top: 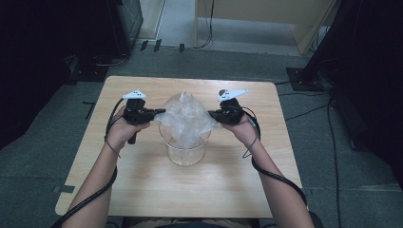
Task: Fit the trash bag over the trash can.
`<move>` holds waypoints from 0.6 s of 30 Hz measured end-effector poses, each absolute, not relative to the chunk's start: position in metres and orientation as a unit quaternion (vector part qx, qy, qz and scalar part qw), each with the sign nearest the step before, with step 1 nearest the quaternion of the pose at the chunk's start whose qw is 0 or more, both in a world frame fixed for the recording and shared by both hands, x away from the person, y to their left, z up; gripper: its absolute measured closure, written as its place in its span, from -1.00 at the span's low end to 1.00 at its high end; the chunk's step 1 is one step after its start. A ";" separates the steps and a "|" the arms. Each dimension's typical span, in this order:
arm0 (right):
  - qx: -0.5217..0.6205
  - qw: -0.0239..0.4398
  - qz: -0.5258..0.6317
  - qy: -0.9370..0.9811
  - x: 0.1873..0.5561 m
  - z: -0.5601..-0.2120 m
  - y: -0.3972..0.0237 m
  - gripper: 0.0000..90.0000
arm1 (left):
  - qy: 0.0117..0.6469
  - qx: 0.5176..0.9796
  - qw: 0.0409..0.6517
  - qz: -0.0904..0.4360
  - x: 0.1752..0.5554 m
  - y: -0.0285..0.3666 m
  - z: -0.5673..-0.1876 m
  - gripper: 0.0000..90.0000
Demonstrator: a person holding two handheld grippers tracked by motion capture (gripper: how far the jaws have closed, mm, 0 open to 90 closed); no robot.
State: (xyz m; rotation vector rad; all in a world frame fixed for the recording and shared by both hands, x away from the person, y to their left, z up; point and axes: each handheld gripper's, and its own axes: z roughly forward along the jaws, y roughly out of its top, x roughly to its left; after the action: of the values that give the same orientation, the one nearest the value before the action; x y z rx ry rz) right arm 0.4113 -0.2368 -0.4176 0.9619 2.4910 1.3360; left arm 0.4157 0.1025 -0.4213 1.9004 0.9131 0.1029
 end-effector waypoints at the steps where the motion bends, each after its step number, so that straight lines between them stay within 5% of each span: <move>1: 0.321 0.076 0.442 0.834 0.411 -0.420 -0.237 1.00 | 0.376 0.784 0.492 0.041 0.415 0.103 -0.423 0.99; 12: 0.319 0.068 0.396 0.858 0.410 -0.436 -0.236 0.98 | 0.388 0.786 0.480 0.023 0.414 0.106 -0.439 0.98; 18: 0.310 0.075 0.438 0.841 0.409 -0.426 -0.246 0.61 | 0.370 0.782 0.499 0.056 0.412 0.109 -0.425 0.65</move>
State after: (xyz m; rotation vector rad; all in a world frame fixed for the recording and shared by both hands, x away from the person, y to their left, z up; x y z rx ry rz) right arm 0.4087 -0.2456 -0.4265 0.9293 2.5215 1.3135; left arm 0.4115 0.1085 -0.4254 1.8919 0.8951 0.1360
